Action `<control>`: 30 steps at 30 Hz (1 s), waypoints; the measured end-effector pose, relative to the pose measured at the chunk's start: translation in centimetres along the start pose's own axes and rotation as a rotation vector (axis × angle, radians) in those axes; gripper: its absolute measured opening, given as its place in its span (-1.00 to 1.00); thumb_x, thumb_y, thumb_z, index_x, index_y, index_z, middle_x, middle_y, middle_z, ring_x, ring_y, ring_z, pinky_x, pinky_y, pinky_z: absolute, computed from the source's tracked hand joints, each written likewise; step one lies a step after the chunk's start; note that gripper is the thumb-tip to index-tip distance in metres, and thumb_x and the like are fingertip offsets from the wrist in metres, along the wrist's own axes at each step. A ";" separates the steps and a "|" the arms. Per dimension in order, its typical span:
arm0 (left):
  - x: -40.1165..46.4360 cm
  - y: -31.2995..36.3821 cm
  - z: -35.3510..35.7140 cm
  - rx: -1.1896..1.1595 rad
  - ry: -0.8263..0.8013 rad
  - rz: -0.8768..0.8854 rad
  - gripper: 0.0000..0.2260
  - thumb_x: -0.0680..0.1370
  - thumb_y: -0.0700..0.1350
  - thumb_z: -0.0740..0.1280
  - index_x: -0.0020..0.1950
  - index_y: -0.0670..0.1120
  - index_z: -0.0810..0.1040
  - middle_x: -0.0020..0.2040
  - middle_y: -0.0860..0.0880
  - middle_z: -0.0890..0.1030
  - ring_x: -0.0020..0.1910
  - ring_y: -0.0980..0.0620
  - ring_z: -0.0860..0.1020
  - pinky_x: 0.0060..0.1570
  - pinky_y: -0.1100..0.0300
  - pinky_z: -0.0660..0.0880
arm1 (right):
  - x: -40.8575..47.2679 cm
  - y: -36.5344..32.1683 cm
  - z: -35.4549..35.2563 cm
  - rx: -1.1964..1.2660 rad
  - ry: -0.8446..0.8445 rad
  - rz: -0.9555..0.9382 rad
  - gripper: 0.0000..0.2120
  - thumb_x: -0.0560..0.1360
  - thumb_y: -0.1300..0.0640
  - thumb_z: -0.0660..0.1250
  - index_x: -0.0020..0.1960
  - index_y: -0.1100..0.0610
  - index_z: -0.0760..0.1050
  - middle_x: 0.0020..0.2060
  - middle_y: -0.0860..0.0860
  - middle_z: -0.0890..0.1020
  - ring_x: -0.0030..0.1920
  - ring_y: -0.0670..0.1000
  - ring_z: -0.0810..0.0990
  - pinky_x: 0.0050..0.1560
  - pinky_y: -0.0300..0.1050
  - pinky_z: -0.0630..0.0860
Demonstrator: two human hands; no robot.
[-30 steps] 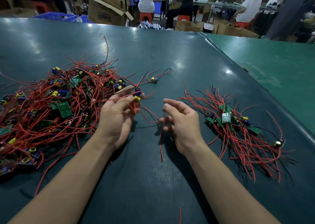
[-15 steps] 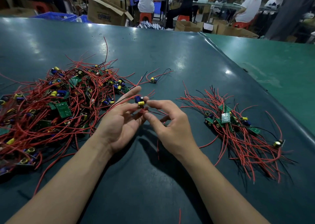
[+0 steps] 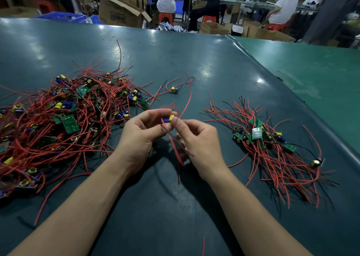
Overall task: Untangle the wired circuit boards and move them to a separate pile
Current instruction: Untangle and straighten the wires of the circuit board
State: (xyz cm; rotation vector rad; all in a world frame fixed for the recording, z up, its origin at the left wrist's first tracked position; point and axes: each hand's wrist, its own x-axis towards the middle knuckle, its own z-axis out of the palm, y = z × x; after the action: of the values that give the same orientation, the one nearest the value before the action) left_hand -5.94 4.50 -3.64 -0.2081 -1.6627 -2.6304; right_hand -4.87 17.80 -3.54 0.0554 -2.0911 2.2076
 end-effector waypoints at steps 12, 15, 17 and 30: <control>-0.6 -0.7 0.1 0.130 -0.140 0.014 -0.77 0.31 -0.25 0.48 -0.06 -0.13 0.62 -0.11 -0.05 0.69 -0.13 0.07 0.64 -0.08 0.28 0.56 | 0.6 -0.5 -0.8 0.233 0.056 0.134 -0.93 0.52 0.24 0.40 -0.15 0.13 0.59 -0.35 0.06 0.61 -0.54 -0.09 0.47 -0.59 -0.30 0.30; -0.5 -0.7 0.1 0.183 -0.059 0.031 -0.84 0.28 -0.17 0.51 -0.17 -0.13 0.65 -0.17 -0.06 0.70 -0.20 0.07 0.64 -0.13 0.28 0.57 | 0.7 -0.5 -0.7 0.195 0.084 0.106 -0.92 0.50 0.24 0.41 -0.16 0.13 0.60 -0.39 0.00 0.61 -0.53 -0.09 0.46 -0.56 -0.29 0.29; -0.4 -0.6 0.1 0.160 -0.026 0.053 -0.88 0.27 -0.17 0.51 -0.21 -0.10 0.68 -0.19 -0.06 0.70 -0.23 0.07 0.62 -0.16 0.29 0.56 | 0.9 -0.7 -0.9 0.189 0.170 0.092 -0.89 0.50 0.23 0.41 -0.20 0.15 0.57 -0.45 -0.04 0.58 -0.56 -0.11 0.43 -0.58 -0.31 0.26; -0.2 -0.8 0.1 0.135 0.001 0.092 -0.82 0.25 -0.27 0.50 -0.22 -0.18 0.58 -0.11 -0.16 0.71 -0.02 -0.07 0.67 0.05 0.11 0.61 | 2.5 -1.3 -3.2 0.703 0.425 0.257 -0.70 0.60 0.18 0.23 -0.31 0.15 0.43 -0.58 -0.09 0.32 -0.65 -0.15 0.22 -0.66 -0.35 0.13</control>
State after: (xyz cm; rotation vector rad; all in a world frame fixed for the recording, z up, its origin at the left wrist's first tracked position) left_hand -5.78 4.97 -4.32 -0.2725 -1.7769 -2.4418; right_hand -7.08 21.13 -2.18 -0.5979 -1.0966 2.6841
